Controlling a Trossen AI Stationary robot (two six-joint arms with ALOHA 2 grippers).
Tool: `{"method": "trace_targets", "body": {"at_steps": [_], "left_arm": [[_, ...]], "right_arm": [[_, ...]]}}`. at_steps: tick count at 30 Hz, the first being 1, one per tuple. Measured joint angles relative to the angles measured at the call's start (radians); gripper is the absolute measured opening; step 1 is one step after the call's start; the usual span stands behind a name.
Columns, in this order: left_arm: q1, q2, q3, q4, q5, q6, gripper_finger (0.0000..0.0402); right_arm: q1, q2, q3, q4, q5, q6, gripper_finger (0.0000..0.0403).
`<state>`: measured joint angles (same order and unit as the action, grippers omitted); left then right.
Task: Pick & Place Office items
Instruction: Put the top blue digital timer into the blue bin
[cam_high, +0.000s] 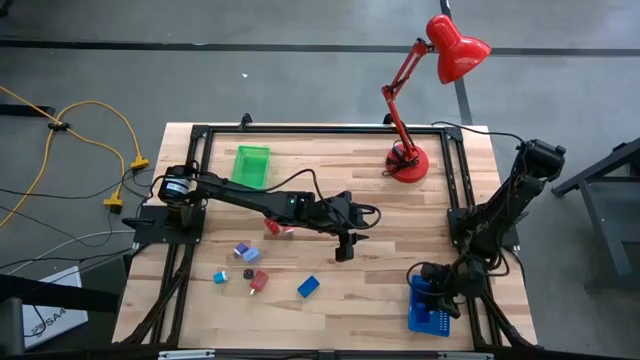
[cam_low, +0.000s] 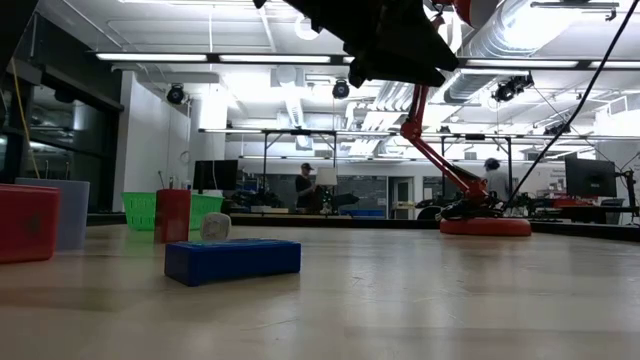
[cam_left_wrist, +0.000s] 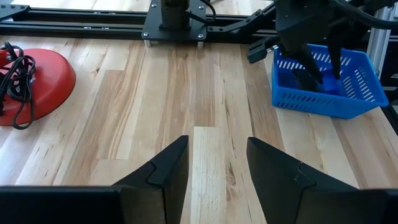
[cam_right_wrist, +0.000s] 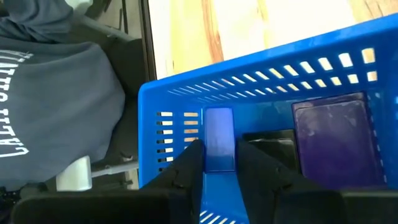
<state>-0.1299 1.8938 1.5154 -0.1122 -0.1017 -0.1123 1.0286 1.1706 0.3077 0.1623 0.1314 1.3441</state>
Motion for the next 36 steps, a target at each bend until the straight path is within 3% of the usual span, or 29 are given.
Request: {"method": "trace_targets", "body": {"at_steps": [13, 29, 36], "left_arm": [[-0.005, 0.000, 0.000, 0.000, 0.003, 0.000, 0.0157], [-0.013, 0.000, 0.000, 0.000, 0.002, 0.000, 0.0157], [-0.013, 0.000, 0.000, 0.000, -0.001, 0.000, 0.0157]], "right_arm": [[-0.001, 0.000, 0.000, -0.001, 0.003, -0.005, 0.0091], [-0.001, 0.000, 0.000, 0.023, -0.006, -0.002, 0.0167], [-0.001, 0.000, 0.000, 0.025, -0.003, -0.005, 0.0176]]}}
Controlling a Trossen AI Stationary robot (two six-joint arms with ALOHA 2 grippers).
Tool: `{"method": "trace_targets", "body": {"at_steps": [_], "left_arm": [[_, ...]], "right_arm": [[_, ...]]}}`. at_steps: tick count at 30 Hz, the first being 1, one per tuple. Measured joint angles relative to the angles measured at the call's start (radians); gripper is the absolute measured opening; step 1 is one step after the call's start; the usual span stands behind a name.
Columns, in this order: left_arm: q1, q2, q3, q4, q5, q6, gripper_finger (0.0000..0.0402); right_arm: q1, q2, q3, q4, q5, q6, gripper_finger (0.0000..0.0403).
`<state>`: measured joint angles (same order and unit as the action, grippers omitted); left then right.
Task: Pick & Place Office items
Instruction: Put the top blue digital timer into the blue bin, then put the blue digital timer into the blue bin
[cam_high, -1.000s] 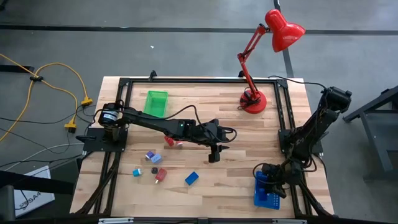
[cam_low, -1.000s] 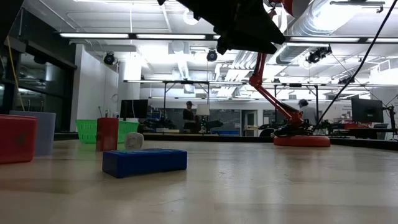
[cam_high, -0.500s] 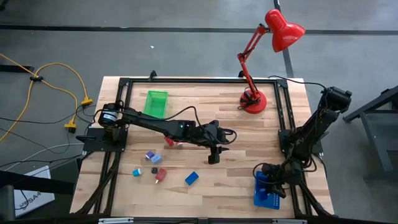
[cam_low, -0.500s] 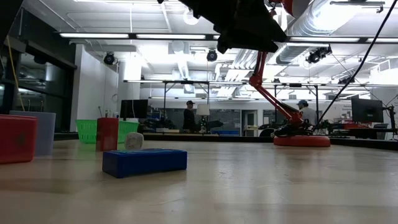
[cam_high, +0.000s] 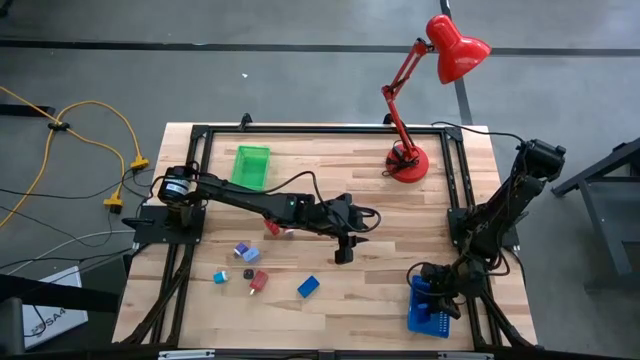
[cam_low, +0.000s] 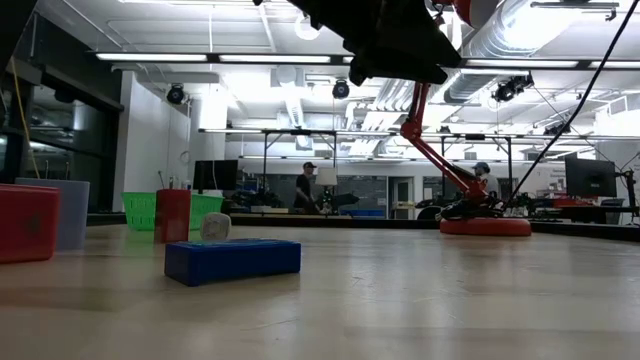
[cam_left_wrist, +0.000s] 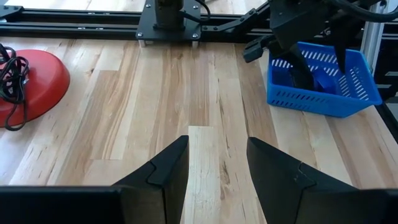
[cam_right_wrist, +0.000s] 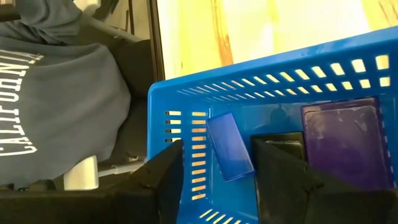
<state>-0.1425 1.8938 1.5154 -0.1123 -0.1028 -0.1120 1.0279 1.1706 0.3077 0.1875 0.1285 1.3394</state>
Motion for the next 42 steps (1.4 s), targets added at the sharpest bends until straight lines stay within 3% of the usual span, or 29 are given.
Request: {"method": "trace_targets", "body": {"at_steps": [10, 19, 32, 42], "left_arm": [[0.000, 0.000, 0.000, 0.000, 0.000, 0.000, 0.0157], [0.000, 0.000, 0.000, 0.000, 0.000, 0.000, 0.0157], [0.000, 0.000, 0.000, 0.000, 0.001, 0.000, 0.0157], [0.000, -0.026, 0.001, -0.101, 0.000, 0.000, 0.0157]], "right_arm": [[0.000, -0.053, 0.000, -0.020, 0.003, -0.008, 0.0176], [0.000, -0.179, 0.000, -0.189, 0.011, -0.008, 0.0176], [-0.002, -0.227, 0.000, -0.199, 0.031, -0.010, 0.0176], [-0.168, -0.227, 0.000, -0.157, 0.054, -0.329, 0.0176]]}}
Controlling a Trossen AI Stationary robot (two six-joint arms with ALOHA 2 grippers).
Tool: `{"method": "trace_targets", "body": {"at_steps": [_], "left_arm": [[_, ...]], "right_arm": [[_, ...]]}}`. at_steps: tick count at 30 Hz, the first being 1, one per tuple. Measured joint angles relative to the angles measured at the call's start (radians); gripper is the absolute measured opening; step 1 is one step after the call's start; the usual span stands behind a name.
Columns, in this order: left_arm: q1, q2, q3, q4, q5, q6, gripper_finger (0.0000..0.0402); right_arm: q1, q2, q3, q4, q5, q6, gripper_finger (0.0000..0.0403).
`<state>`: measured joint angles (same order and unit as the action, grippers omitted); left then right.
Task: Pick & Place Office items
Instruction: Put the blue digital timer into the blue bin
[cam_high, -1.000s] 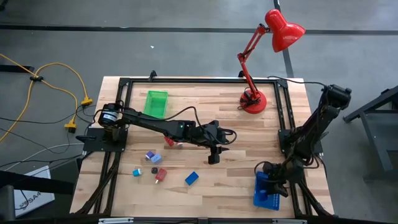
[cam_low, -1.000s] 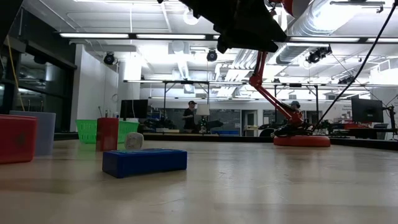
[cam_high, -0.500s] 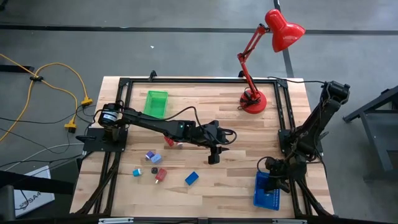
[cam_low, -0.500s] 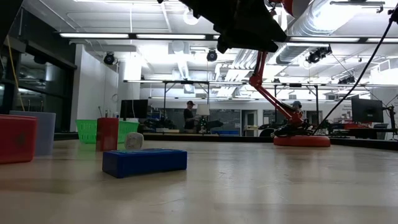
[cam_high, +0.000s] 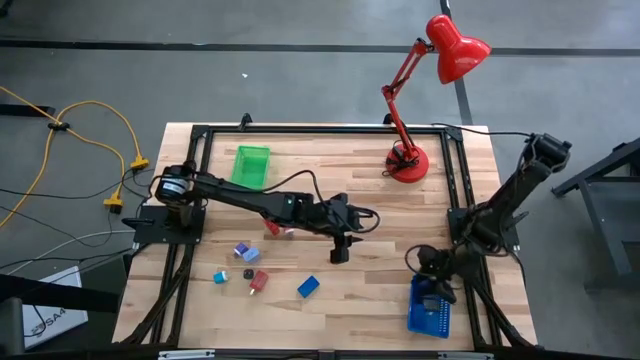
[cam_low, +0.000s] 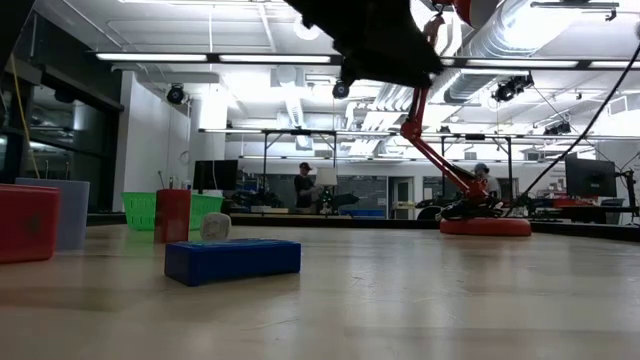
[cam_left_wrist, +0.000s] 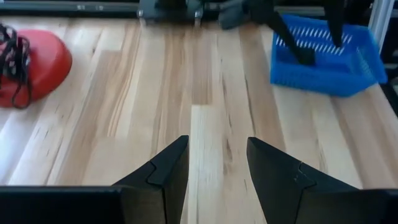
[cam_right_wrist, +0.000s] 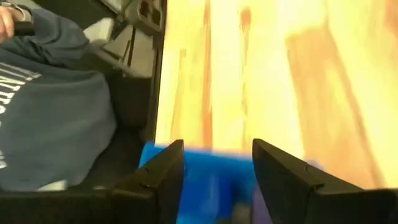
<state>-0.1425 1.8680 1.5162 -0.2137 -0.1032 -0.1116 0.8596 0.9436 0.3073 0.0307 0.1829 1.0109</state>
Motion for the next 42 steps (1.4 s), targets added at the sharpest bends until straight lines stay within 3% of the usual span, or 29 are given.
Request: {"method": "trace_targets", "body": {"at_steps": [10, 19, 31, 42], "left_arm": [[-0.015, -0.025, 0.000, -0.149, 0.005, -0.026, 0.0157], [-0.057, -0.025, 0.000, -0.309, 0.038, -0.128, 0.0157], [-0.118, -0.025, 0.000, -0.348, 0.037, -0.154, 0.0157], [-0.150, -0.025, 0.000, -0.433, -0.026, -0.331, 0.0157]], "right_arm": [[-0.210, 0.000, 0.000, 0.164, 0.036, -0.495, 0.0176], [-0.336, 0.003, 0.000, 0.288, 0.146, -0.781, 0.0176], [-0.391, 0.003, 0.000, 0.318, 0.153, -0.799, 0.0176], [-0.391, 0.003, 0.000, 0.317, 0.154, -0.799, 0.0176]]}}
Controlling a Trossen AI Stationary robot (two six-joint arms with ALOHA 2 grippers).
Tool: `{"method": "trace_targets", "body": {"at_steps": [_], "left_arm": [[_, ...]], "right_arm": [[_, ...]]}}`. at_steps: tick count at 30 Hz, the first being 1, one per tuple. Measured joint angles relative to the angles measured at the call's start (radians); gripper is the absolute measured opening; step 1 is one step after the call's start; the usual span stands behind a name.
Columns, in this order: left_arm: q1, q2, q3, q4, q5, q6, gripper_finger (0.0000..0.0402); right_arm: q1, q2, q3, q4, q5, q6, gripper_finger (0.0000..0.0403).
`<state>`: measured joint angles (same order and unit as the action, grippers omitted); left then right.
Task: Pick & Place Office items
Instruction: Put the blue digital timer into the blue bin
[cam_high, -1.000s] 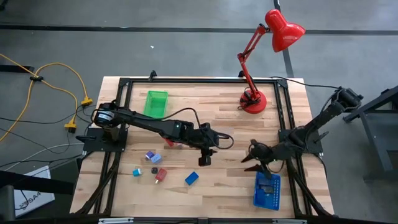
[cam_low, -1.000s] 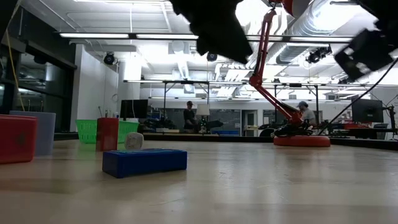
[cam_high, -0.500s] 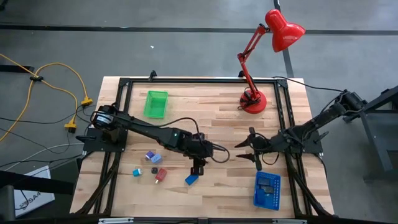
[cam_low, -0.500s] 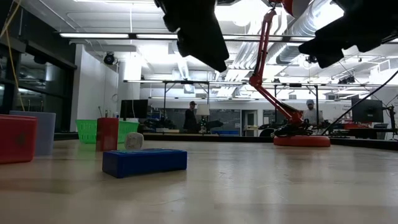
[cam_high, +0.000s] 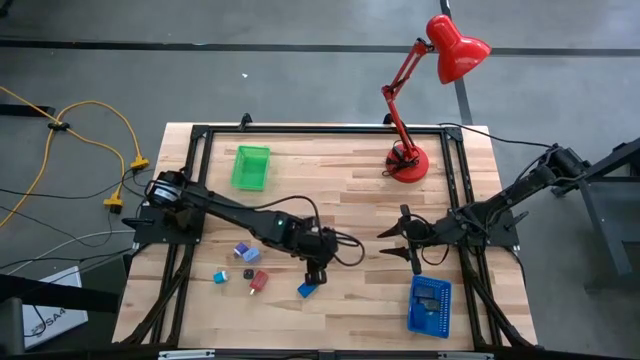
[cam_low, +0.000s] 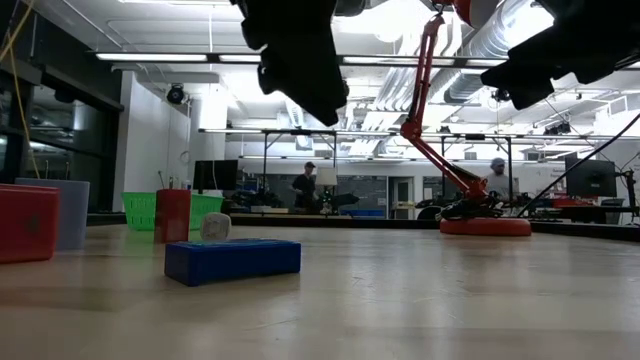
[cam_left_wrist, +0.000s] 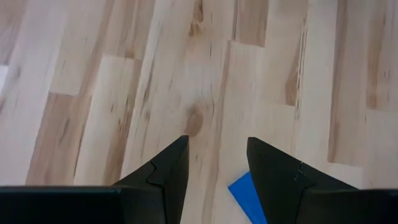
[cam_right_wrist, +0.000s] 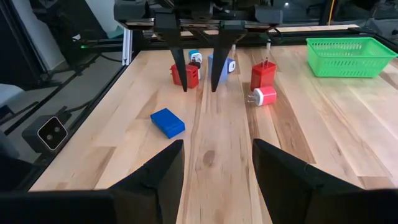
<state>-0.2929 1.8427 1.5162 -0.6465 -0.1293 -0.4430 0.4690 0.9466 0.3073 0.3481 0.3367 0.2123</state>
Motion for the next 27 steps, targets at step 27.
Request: {"method": "trace_targets", "body": {"at_steps": [27], "left_arm": [[-0.195, -0.006, -0.002, -0.167, -0.117, -0.775, 0.0157]], "right_arm": [[0.000, 0.000, 0.000, 0.000, 0.001, 0.000, 0.0176]]}}
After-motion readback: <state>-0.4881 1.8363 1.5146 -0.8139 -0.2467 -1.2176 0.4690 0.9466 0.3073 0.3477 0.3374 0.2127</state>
